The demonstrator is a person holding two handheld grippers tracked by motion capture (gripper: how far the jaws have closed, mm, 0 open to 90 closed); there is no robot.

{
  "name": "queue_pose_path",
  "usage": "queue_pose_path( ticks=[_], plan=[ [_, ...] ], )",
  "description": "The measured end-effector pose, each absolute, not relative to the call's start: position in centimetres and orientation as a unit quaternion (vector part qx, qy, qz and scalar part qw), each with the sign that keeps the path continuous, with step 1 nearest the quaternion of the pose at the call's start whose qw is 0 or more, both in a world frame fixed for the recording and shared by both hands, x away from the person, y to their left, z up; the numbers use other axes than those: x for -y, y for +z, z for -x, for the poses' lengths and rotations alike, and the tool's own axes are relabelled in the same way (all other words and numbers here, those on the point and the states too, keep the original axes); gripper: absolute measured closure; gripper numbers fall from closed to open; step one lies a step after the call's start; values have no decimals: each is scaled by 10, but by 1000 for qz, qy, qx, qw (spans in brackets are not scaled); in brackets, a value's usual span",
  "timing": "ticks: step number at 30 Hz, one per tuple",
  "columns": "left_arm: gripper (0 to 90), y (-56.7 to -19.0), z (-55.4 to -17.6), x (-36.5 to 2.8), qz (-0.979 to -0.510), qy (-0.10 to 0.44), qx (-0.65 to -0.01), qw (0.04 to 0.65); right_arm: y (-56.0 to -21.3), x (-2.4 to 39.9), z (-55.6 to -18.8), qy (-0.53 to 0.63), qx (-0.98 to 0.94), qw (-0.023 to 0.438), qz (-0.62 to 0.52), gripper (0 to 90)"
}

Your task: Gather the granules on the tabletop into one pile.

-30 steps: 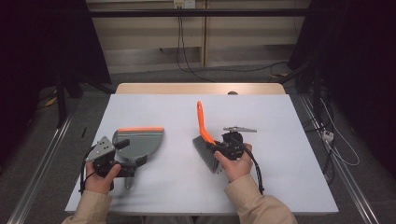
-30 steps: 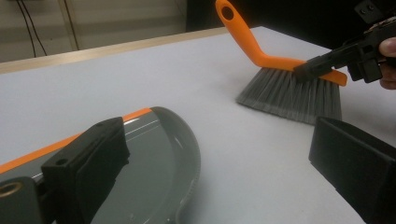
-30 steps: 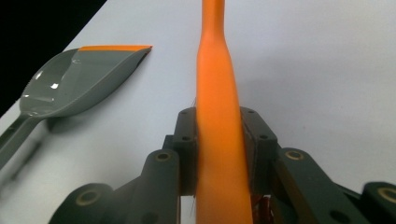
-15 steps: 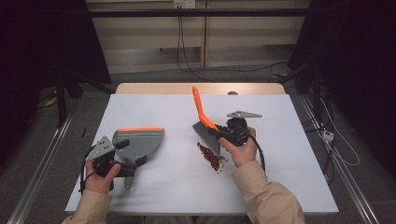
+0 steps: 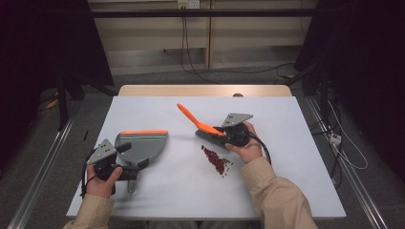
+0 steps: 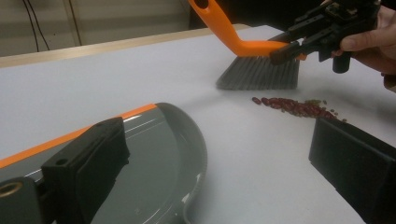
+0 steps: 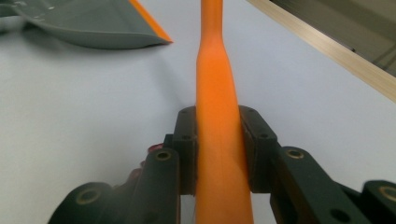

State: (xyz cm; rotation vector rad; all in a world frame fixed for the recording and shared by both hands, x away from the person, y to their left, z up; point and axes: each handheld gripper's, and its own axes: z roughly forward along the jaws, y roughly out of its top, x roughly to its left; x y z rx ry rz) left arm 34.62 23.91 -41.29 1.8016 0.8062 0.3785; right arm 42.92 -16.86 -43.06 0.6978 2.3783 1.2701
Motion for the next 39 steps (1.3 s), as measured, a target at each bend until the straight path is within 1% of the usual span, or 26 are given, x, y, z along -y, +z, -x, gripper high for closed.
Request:
queue_pose_path(
  ticks=[4,10,17,23,27,31,39],
  plan=[
    [42,-413,-346,-239,-756,159,-340,535,-430,167,-422,443,-858,172,-194,714],
    [43,-412,-345,-240,-757,159,-342,534,-428,166,-409,433,-873,163,-154,713],
    [43,-412,-345,-239,-759,158,-341,532,-425,170,-394,430,-879,153,-136,713],
    [42,-411,-344,-239,-760,158,-341,530,-421,172,-389,439,-873,156,-143,714],
    [43,-413,-343,-242,-764,158,-342,524,-414,176,-385,461,-856,163,-171,714],
    [43,-414,-342,-245,-766,156,-342,521,-408,182,-380,459,-842,174,-223,713],
    [43,-415,-340,-243,-770,152,-338,520,-418,205,-360,442,-785,226,-371,714]
  ],
)
